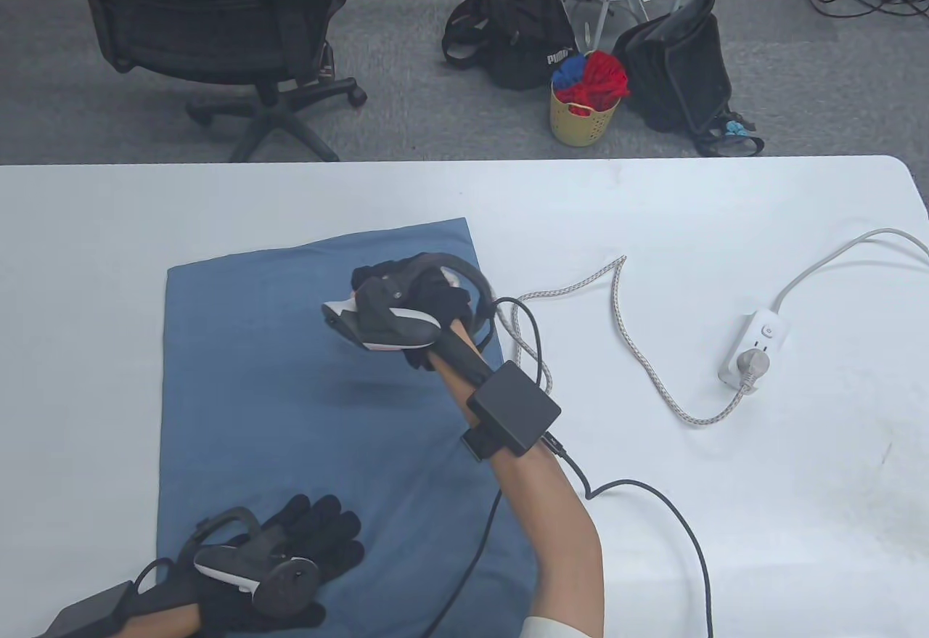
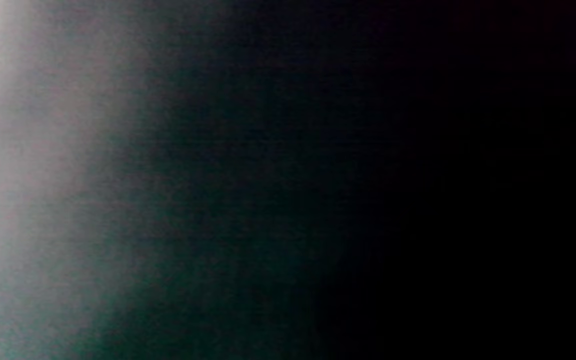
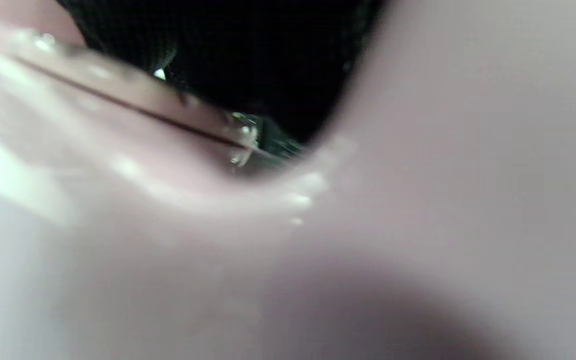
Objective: Iron pillowcase with electric iron on table
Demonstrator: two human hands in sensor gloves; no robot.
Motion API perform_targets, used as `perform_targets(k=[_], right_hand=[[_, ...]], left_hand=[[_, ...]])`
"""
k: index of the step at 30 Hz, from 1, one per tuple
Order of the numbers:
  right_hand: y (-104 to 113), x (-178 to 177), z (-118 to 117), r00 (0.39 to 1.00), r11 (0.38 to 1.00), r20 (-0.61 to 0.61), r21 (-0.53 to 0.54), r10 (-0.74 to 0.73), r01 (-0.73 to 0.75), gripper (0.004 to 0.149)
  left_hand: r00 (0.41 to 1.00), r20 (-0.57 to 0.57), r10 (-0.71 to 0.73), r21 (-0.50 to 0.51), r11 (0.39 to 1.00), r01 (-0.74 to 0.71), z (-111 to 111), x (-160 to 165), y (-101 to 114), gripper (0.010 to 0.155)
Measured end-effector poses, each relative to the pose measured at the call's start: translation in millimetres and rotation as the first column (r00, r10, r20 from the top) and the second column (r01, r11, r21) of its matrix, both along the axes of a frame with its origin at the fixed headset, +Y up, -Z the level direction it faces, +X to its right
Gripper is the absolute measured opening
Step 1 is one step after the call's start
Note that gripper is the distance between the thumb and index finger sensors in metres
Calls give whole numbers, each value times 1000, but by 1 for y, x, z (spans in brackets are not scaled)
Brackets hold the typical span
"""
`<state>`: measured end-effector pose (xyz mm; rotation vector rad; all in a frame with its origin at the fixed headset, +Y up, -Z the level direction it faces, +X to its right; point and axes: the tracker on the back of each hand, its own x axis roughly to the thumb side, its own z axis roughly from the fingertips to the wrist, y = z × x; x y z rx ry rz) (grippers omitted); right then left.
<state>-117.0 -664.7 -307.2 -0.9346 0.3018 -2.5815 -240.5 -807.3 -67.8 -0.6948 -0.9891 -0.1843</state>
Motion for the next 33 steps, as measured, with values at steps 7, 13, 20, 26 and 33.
perform_targets(k=[7,13,20,26,33], right_hand=[[-73,-47,0,996,999,-79,-26,46,-48,45],[-83,-36,-7,998,998,-21,3,-58,58,40],[-87,-39,-28,995,995,43,46,-88,86,40],[-89,-42,-51,992,993,97,88,-86,78,39],[-90,-45,-70,983,994,161,86,-85,72,40]], left_hand=[[1000,-2,3,-4,1000,-3,0,0,0,79],[1000,-3,7,-18,1000,-7,-1,0,-1,79],[1000,-2,6,-17,1000,-6,-1,-1,-1,79],[1000,-3,4,-13,1000,-5,-1,0,-1,79],[1000,-3,6,-18,1000,-6,-1,-1,-1,79]])
